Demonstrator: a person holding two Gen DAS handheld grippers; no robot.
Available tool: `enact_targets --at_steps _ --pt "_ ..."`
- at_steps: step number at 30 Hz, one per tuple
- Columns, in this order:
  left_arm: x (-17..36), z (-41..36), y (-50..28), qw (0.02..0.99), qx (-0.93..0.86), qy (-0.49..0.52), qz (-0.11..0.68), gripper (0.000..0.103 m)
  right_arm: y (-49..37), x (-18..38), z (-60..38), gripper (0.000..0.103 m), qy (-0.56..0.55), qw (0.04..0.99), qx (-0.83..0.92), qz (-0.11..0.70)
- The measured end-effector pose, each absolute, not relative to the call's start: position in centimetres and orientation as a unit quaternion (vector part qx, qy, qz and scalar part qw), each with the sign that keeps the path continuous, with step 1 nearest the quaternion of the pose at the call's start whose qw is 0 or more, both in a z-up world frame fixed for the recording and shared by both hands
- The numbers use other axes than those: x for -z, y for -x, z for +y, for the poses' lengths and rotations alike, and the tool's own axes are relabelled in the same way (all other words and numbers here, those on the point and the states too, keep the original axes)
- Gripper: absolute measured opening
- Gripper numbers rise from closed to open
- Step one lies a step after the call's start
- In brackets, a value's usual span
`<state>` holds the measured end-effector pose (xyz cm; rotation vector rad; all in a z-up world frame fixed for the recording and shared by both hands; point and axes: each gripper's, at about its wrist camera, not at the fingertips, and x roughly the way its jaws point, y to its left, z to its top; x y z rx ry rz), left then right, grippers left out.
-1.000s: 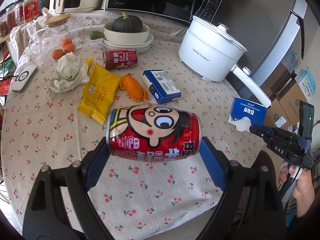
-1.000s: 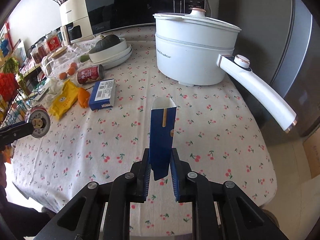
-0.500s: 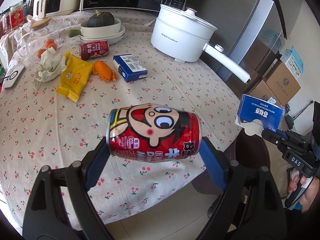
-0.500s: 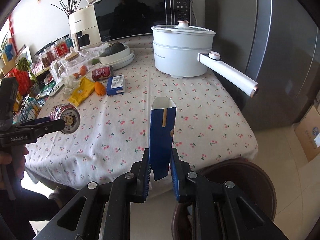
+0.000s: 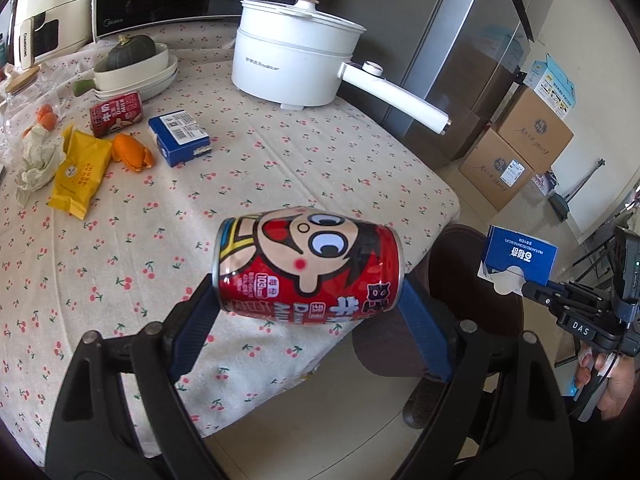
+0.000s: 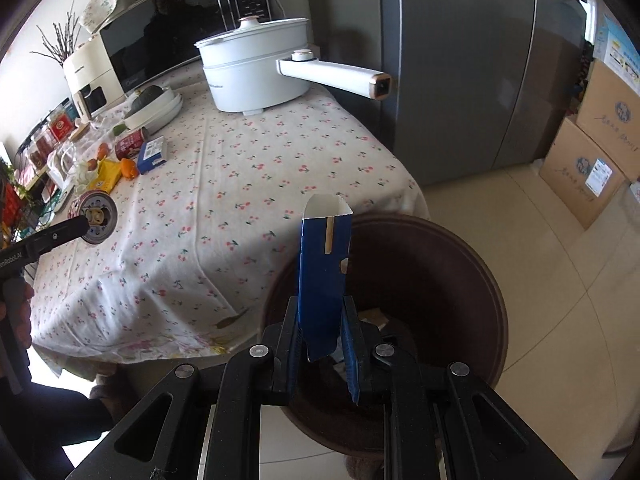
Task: Collect trash
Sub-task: 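Carry the red can and blue box over the brown bin and open both grippers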
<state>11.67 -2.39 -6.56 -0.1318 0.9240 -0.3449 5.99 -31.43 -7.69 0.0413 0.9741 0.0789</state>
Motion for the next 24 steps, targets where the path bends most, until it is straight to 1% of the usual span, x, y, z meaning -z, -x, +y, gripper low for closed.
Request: enact_targets --at_steps 9,13,15,17,24 --pt "7.9 -10.6 -11.4 0.861 0.231 0.019 0.453 0.088 -4.2 9.8 -36.4 0.020 -0.037 0.870 0.008 0.492" --pt "8.5 -14.1 -11.2 0.852 0.258 0.001 0.455 0.088 -4.0 10.5 -38.0 0.024 -0.046 0.864 0.029 0.501" --pt "8.8 -15.5 -11.1 0.848 0.270 -0.007 0.456 0.088 -3.9 10.7 -38.6 0.035 -0.044 0.863 0.036 0.502" --pt "9.1 -16.7 -11.0 0.843 0.281 -0.016 0.458 0.088 -3.7 10.8 -38.8 0.040 -0.038 0.863 0.042 0.502" --pt "10.2 -19.2 -10.9 0.829 0.312 -0.036 0.463 0.088 -3.5 10.9 -39.5 0.044 -0.035 0.862 0.047 0.504"
